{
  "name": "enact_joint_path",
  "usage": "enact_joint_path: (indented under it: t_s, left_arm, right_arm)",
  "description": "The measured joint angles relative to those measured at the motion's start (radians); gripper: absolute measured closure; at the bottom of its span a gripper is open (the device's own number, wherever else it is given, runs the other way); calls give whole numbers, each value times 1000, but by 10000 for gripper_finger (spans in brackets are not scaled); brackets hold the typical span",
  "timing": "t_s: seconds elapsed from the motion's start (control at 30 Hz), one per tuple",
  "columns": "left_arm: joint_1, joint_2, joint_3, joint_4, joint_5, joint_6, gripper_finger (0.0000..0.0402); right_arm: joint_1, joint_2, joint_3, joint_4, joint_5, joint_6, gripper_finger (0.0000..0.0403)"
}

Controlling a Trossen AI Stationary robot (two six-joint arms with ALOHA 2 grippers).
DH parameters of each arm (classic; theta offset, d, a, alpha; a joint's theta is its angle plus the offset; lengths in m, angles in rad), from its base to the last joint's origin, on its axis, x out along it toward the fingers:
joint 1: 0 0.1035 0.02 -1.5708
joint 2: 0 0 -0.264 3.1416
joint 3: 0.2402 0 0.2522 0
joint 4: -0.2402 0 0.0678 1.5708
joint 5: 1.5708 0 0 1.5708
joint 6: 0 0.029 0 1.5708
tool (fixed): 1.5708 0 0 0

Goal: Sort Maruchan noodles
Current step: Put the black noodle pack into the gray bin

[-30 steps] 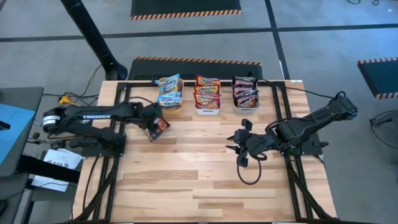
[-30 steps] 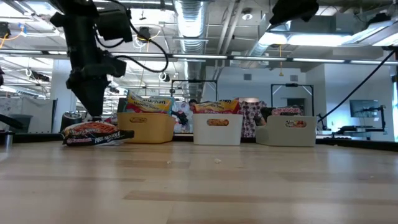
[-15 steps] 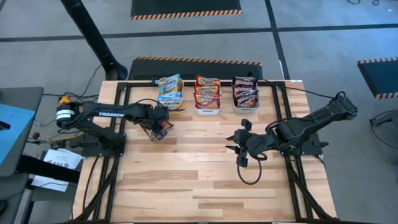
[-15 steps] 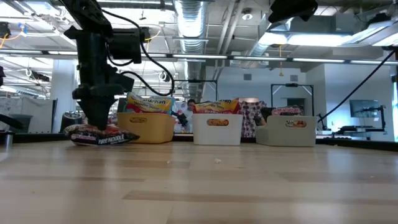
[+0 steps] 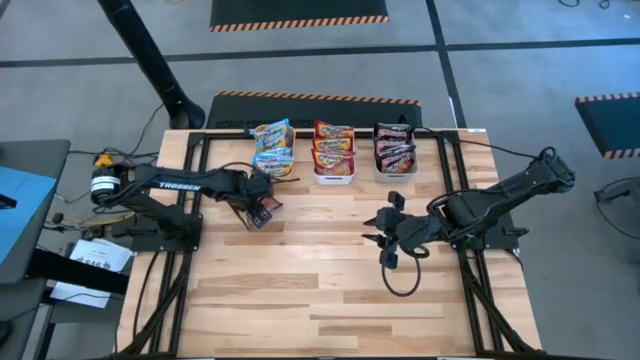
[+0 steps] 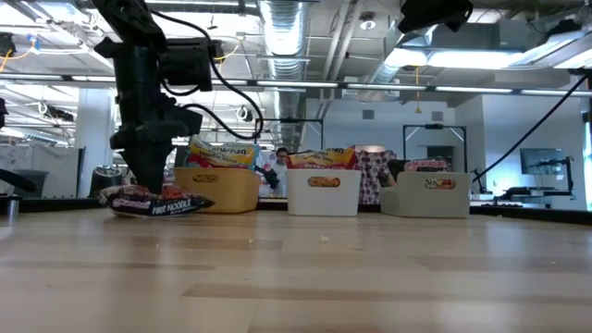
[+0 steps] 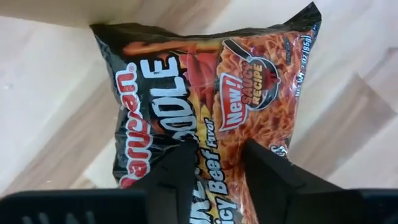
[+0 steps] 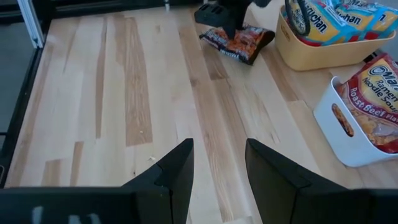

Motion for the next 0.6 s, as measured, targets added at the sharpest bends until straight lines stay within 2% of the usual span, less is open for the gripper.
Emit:
enact_joint_path:
  t_s: [0.2,0.6]
  left_arm:
    - [-26,-1,1,12,66,8,330]
    - [-87,1,9,48,155,18,371]
  right_arm:
    - [0,0,0,36,0,0,235]
    - [0,0,0,71,2,39,235]
